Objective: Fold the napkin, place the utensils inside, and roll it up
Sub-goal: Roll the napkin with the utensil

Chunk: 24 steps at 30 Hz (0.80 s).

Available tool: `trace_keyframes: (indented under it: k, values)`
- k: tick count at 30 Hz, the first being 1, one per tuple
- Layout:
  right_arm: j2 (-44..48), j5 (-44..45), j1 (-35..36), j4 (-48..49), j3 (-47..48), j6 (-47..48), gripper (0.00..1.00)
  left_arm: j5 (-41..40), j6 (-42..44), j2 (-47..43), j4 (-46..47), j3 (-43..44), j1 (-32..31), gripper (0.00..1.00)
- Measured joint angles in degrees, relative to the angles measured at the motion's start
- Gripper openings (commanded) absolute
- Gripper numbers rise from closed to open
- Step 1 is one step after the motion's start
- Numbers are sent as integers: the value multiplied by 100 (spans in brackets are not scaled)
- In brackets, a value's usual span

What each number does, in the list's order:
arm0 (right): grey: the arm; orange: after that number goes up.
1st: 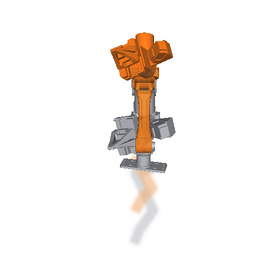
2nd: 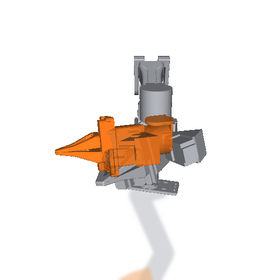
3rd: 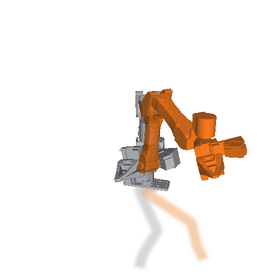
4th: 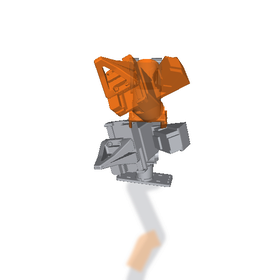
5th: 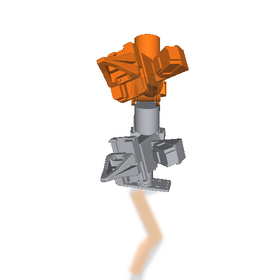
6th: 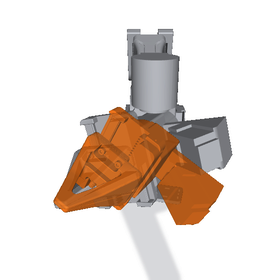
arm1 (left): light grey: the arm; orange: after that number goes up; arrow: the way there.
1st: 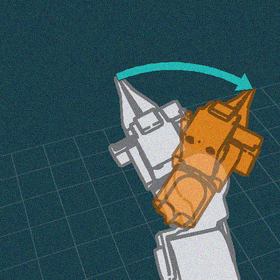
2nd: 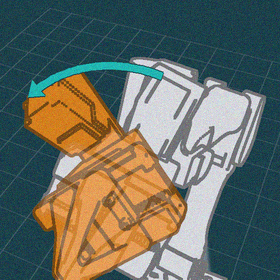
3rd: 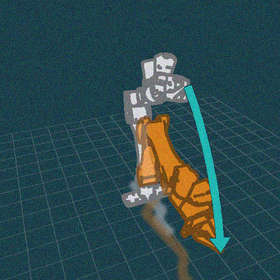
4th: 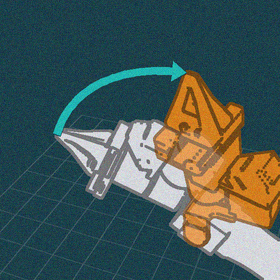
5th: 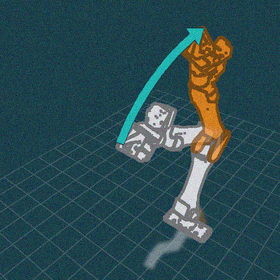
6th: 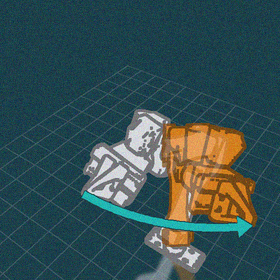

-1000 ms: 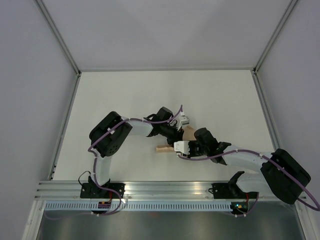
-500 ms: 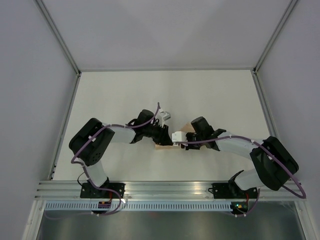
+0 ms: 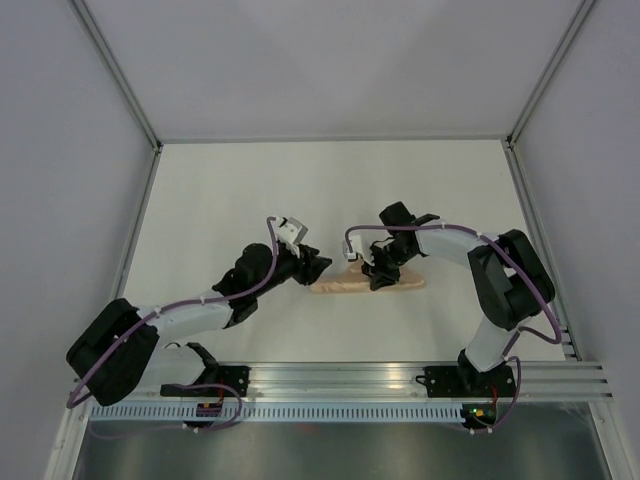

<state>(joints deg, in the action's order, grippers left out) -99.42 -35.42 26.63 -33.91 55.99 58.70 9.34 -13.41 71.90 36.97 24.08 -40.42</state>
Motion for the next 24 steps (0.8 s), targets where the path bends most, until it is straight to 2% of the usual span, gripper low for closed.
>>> trace_keyframes:
  k: [6,7,10,19,24]
  values:
    - [-553,-284,-136,-713,632,13,0,-1119,1453,175,133,2,-1257,54]
    - [-623,-321,-155,-798,706,11,0,-1270,1705,317,146,11,-1438,59]
    - [-785,-400,-197,-1001,885,4,0,-1626,2341,791,236,70,-1799,62]
    - [-1102,-546,-275,-1423,1248,-20,0,-1974,4006,2271,284,920,-2529,64]
    - [-1182,-562,-282,-1541,1340,-31,1,-1950,4607,2841,315,1248,-2647,66]
